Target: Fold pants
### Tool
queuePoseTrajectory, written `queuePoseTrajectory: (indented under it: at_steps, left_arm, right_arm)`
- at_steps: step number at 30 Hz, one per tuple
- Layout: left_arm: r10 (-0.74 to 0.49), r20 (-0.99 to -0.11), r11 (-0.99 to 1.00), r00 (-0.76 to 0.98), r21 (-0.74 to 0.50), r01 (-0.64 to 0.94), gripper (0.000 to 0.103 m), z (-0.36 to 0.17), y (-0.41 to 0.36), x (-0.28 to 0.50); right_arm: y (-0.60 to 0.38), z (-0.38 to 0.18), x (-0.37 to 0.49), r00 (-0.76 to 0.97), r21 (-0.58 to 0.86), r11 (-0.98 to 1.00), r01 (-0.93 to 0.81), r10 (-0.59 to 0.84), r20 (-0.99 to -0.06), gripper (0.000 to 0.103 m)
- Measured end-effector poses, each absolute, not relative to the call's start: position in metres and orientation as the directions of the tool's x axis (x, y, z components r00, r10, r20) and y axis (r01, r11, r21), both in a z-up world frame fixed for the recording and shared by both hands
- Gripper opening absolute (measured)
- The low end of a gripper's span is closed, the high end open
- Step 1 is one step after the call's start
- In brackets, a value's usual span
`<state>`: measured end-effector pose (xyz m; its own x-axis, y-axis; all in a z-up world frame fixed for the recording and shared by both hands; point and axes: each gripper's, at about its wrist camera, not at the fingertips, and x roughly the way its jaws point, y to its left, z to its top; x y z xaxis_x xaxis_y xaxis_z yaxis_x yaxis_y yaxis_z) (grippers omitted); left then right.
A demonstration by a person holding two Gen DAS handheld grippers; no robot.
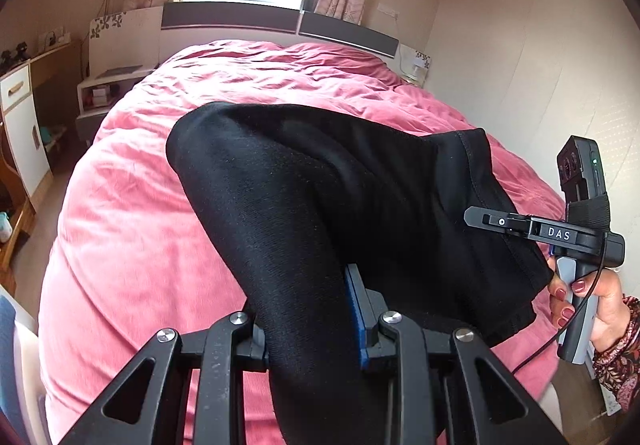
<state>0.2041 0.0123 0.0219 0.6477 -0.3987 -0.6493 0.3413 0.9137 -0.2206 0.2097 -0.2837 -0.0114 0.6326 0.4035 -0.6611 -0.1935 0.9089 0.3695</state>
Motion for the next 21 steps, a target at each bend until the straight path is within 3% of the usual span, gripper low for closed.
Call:
queuePoseTrajectory:
  at_steps: [14, 21]
  left_arm:
    - [-0.340, -0.689, 0.929, 0.640, -0.140, 0.343, 0.029, -0.025, -0.018, 0.290]
    - [-0.327, -0.706, 0.935, 0.628, -0.145, 0.324, 0.043, -0.064, -0.006, 0.314]
  right_arm:
    - [-0.297, -0.061, 0.304, 0.656, 0.341, 0.936, -0.083, 0.309, -0.689, 0.047]
    - [-0.302, -0.094, 0.314, 0.667, 0.319, 0.948, -0.011, 0.245, -0.703, 0.059]
